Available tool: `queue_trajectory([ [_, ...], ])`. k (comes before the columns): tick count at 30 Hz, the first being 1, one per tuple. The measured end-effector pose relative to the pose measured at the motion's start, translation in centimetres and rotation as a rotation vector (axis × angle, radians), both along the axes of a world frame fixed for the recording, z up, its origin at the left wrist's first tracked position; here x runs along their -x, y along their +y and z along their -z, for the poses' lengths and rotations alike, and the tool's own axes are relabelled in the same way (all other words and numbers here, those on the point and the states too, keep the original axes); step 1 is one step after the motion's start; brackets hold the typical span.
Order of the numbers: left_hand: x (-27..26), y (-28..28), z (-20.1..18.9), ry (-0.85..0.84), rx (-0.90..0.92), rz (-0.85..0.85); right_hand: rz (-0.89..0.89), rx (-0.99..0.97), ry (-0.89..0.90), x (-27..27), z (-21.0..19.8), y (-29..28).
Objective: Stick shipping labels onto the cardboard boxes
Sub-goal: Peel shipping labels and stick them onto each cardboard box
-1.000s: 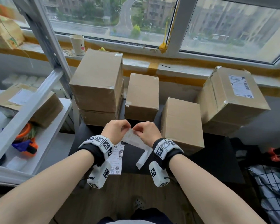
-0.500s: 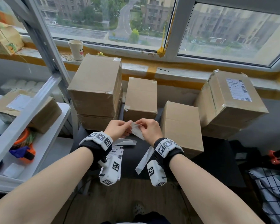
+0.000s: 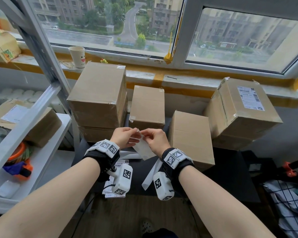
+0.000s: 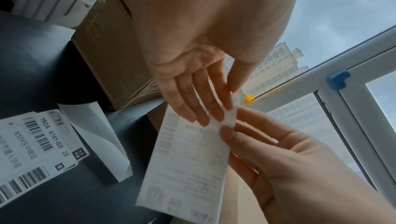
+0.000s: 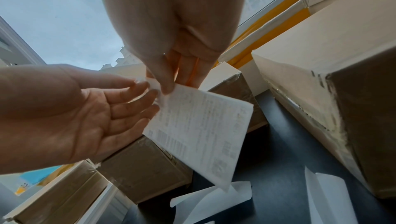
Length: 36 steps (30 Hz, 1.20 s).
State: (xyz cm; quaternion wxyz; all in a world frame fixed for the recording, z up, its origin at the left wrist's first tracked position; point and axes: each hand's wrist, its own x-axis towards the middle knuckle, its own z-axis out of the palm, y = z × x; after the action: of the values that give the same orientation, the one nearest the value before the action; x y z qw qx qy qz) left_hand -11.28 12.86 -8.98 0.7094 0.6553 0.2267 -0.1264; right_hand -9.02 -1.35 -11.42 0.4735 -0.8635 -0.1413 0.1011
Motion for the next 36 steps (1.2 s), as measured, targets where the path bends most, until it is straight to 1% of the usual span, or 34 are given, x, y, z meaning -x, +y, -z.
queue_trajectory([
  [3,-0.1,-0.1,0.1,-0.007,-0.021,0.004,-0.021,-0.080,0.047,0.2,-0.2,0.2],
  [6,0.0,0.1,0.3,-0.019,-0.061,0.019,-0.014,-0.157,0.134,0.2,-0.4,0.3],
  [9,0.1,0.4,0.5,-0.045,-0.131,0.095,0.049,-0.252,0.236,0.2,-0.7,0.5],
  [11,0.4,0.4,0.6,-0.065,-0.165,0.144,0.087,-0.269,0.251,0.1,-0.4,0.6],
  [16,1.0,1.1,1.5,-0.084,-0.208,0.163,0.186,-0.242,0.239,0.1,1.1,0.6],
  [20,1.8,2.2,2.7,-0.015,-0.196,0.130,0.314,-0.248,0.241,0.0,2.0,0.4],
  [26,3.0,3.7,5.5,0.080,-0.185,0.031,0.413,-0.190,0.226,-0.9,3.3,-0.5],
  [30,3.4,4.1,7.8,0.136,-0.206,-0.010,0.490,-0.109,0.144,-1.7,3.2,-1.3],
  [33,3.6,4.4,9.7,0.182,-0.255,-0.018,0.556,-0.055,0.067,-2.4,2.9,-2.0],
  [36,3.7,5.1,11.7,0.261,-0.267,-0.050,0.613,-0.050,0.029,-3.5,3.1,-2.6],
])
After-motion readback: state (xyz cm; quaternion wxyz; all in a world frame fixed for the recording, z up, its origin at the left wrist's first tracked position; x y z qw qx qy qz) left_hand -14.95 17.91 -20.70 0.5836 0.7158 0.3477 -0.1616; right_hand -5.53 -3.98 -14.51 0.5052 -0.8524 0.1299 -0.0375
